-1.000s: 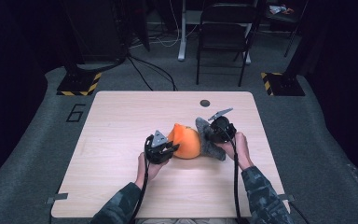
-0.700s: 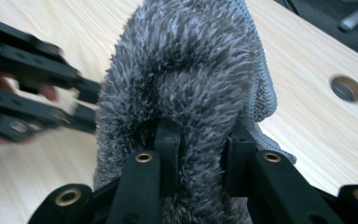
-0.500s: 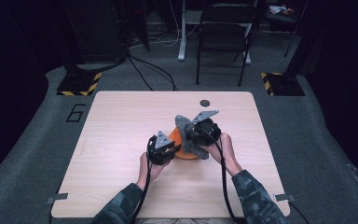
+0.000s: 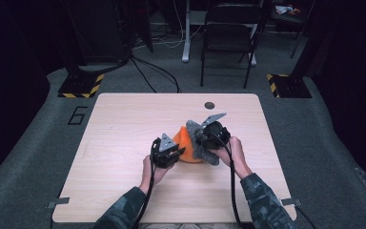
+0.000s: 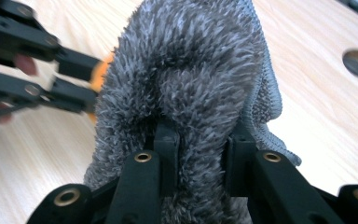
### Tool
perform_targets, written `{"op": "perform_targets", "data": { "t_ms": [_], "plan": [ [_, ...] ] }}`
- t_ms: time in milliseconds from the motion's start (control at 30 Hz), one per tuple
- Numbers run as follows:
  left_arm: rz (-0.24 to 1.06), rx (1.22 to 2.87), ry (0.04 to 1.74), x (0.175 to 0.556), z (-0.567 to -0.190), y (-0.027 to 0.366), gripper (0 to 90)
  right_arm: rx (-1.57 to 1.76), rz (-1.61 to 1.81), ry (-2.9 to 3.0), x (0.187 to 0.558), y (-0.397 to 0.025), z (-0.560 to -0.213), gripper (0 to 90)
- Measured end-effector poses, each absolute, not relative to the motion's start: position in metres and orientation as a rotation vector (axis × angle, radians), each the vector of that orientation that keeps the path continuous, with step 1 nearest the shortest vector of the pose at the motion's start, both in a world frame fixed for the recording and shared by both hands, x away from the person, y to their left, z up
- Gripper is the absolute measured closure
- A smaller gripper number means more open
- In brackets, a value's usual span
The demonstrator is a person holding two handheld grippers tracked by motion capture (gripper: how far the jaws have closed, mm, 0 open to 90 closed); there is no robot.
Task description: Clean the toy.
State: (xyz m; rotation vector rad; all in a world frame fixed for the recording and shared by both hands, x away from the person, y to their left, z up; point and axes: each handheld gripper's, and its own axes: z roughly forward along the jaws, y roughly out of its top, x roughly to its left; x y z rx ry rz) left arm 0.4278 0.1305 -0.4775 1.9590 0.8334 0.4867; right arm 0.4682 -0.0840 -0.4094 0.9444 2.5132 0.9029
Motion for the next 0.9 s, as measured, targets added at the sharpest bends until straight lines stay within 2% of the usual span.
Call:
{"op": "perform_targets", "data": {
  "t_ms": [367,900],
  "plan": [
    [0.467,1.944,0.857,0.43,-0.478,0.133,75.0,1.076,0.818,2.555,0.484,-0.106,-0.427,71.5],
    [0.459,1.937,0.867,0.433,-0.48,0.135,75.0,1.27,0.657,2.597,0.504,-0.118,-0.484,71.0]
  ]
}}
